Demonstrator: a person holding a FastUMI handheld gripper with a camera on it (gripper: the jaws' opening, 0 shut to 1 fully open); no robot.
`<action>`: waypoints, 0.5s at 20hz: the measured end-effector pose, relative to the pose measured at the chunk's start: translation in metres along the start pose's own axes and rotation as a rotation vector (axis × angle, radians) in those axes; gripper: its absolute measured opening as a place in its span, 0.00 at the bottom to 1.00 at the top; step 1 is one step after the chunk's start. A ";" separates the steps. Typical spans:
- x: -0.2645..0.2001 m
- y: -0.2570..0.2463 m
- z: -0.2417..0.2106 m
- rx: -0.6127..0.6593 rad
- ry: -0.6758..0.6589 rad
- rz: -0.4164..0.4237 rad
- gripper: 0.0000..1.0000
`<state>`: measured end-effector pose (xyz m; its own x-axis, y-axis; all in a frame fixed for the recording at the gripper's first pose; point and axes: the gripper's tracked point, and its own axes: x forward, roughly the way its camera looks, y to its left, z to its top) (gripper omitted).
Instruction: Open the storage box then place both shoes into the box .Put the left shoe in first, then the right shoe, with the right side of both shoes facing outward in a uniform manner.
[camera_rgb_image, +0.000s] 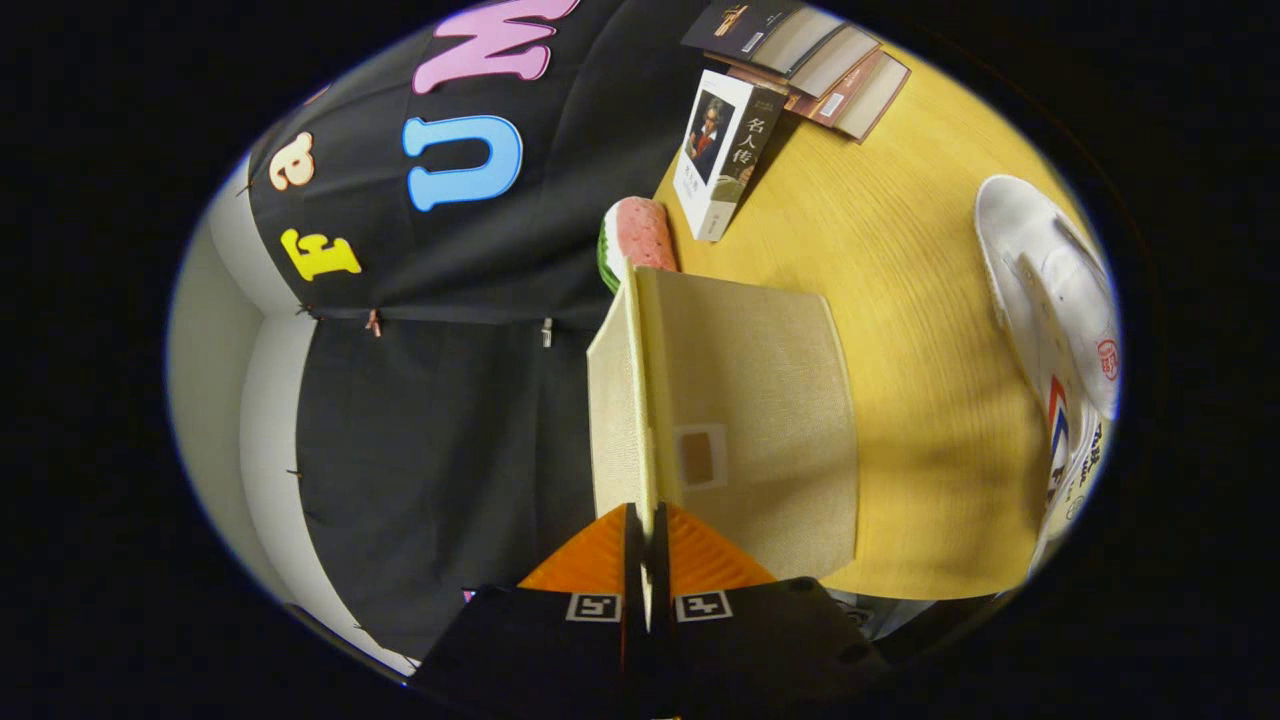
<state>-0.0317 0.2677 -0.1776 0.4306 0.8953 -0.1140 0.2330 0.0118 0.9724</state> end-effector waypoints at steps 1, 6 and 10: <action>-0.011 0.012 0.003 -0.004 -0.004 0.021 0.05; 0.002 0.077 -0.010 -0.145 0.013 0.047 0.05; 0.030 0.127 -0.030 -0.339 0.072 0.044 0.05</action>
<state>-0.0159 0.3095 -0.0517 0.3681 0.9273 -0.0678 -0.0920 0.1089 0.9898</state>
